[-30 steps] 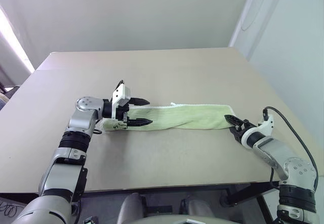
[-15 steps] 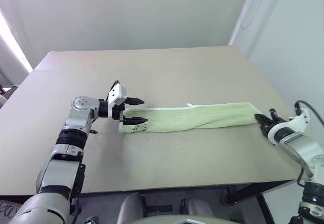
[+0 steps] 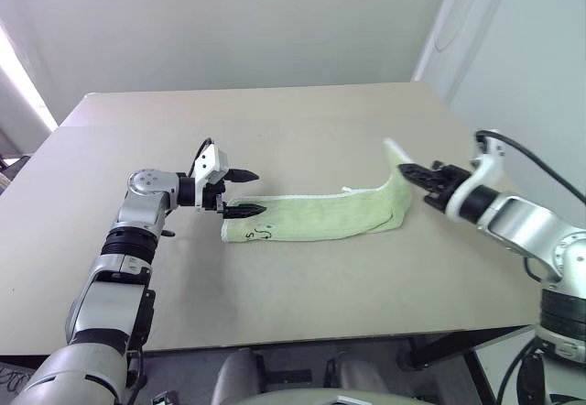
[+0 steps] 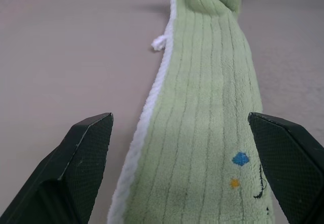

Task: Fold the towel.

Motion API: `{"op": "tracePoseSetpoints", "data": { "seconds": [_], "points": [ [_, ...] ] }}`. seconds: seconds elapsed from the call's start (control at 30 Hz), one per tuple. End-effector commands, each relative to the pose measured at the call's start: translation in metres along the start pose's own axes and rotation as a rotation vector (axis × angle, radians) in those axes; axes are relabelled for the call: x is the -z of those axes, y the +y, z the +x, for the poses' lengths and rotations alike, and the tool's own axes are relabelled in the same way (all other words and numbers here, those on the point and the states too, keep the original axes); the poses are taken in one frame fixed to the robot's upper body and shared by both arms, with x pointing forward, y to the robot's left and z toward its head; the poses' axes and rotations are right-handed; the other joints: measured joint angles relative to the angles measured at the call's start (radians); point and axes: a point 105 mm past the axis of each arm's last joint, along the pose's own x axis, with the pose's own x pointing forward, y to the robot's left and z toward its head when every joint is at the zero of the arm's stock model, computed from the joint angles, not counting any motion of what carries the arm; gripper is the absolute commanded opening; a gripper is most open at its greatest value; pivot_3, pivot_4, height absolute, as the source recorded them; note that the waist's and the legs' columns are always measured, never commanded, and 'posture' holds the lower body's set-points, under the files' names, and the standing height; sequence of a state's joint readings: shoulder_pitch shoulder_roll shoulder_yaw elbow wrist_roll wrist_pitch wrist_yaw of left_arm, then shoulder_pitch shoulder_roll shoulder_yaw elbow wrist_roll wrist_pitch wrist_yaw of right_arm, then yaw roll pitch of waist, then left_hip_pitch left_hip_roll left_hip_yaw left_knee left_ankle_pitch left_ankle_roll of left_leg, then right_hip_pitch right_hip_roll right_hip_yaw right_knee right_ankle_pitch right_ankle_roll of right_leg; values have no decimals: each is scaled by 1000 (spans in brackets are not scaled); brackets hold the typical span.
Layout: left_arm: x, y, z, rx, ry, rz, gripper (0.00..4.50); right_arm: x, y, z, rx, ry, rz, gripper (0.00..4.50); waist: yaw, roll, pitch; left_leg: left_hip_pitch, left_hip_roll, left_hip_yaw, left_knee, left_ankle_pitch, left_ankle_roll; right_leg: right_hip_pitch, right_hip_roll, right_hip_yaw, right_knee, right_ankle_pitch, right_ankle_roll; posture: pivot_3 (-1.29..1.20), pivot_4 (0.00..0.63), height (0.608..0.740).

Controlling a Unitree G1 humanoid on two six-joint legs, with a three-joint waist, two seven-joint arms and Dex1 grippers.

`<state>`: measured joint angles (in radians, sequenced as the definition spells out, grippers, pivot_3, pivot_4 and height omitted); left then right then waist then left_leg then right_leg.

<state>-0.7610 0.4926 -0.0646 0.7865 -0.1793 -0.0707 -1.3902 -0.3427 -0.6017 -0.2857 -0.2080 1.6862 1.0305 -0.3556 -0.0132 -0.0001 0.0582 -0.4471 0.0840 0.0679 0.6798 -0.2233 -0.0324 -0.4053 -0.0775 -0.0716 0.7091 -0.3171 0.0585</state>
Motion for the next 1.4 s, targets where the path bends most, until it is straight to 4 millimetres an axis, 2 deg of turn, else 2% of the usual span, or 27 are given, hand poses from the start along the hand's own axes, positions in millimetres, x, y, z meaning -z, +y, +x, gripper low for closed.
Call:
{"op": "tracePoseSetpoints", "data": {
  "seconds": [0.03, 0.1, 0.2, 0.47, 0.63, 0.8, 0.97, 1.17, 1.2, 1.27, 1.4],
  "points": [
    [-15, 8, -3, -19, -6, 56, 4500, 26, 25, 12, -91, 103, -20, 6, 0, 0, 0, -1, 0, 0, 0, 0, 0, 0, 0, 0, 0, 0, 1, 0, 0, 683],
    [-16, 8, -2, -19, -6, 58, 4500, 40, 26, 18, -92, 152, -20, 6, -1, 0, 0, -2, 0, 1, 0, 0, 0, 0, 0, 0, -2, 2, 3, 0, 0, 683],
    [-16, 8, 0, -15, -3, 64, 4500, 59, 7, 32, -6, 206, -20, 6, -1, 0, 0, -3, 0, 3, 0, 0, 0, -1, -1, 1, -4, 3, 6, 0, 0, 683],
    [-18, 9, -2, -19, -3, 62, 4500, 75, -8, 37, 63, 259, -17, 6, -2, 0, 0, -3, 0, 6, 0, 0, 0, -2, -1, 4, -5, 4, 6, 0, 0, 683],
    [-17, 8, -4, -9, 6, 43, 4500, 79, -7, 39, 53, 271, -18, 6, -3, 0, 0, -3, 0, 6, 0, 0, 0, -2, -1, 5, -5, 4, 6, 0, 0, 683],
    [-13, 8, -6, 1, 35, 34, 4500, 88, -4, 56, 43, 275, 62, 6, -7, 0, 0, -2, 0, 7, 0, 0, 0, -2, 0, 5, -5, 5, 8, 0, 0, 683],
    [-14, 6, -4, 12, 31, 37, 4500, 98, -3, 66, 51, 299, 69, 6, -5, 0, 0, -3, 0, 8, 0, 0, 0, -3, 0, 6, -5, 6, 8, 0, 0, 683],
    [-12, 6, -5, 6, 29, 26, 4500, 94, 4, 67, -19, 273, 20, 6, -6, 0, 0, -3, 0, 8, 0, 0, 0, -3, 0, 6, -5, 6, 8, 0, 0, 683],
    [-11, 6, -6, 8, 29, 23, 4500, 93, 6, 67, -29, 270, 16, 511, -6, 0, 0, -3, 0, 8, 0, 0, 0, -3, 0, 6, -5, 6, 8, 0, 0, 683],
    [-10, 5, -6, 9, 31, 19, 4500, 91, 9, 67, -44, 262, 10, 1070, -7, 0, 0, -3, 0, 8, 0, 0, 0, -3, 0, 6, -5, 6, 8, 0, 0, 683],
    [-7, 5, -7, 12, 38, 15, 4500, 89, 20, 63, -100, 260, -38, 2504, -7, 0, 0, -3, 0, 8, 0, 0, 0, -3, 0, 6, -5, 6, 8, 0, 0, 683]
  ]
}}
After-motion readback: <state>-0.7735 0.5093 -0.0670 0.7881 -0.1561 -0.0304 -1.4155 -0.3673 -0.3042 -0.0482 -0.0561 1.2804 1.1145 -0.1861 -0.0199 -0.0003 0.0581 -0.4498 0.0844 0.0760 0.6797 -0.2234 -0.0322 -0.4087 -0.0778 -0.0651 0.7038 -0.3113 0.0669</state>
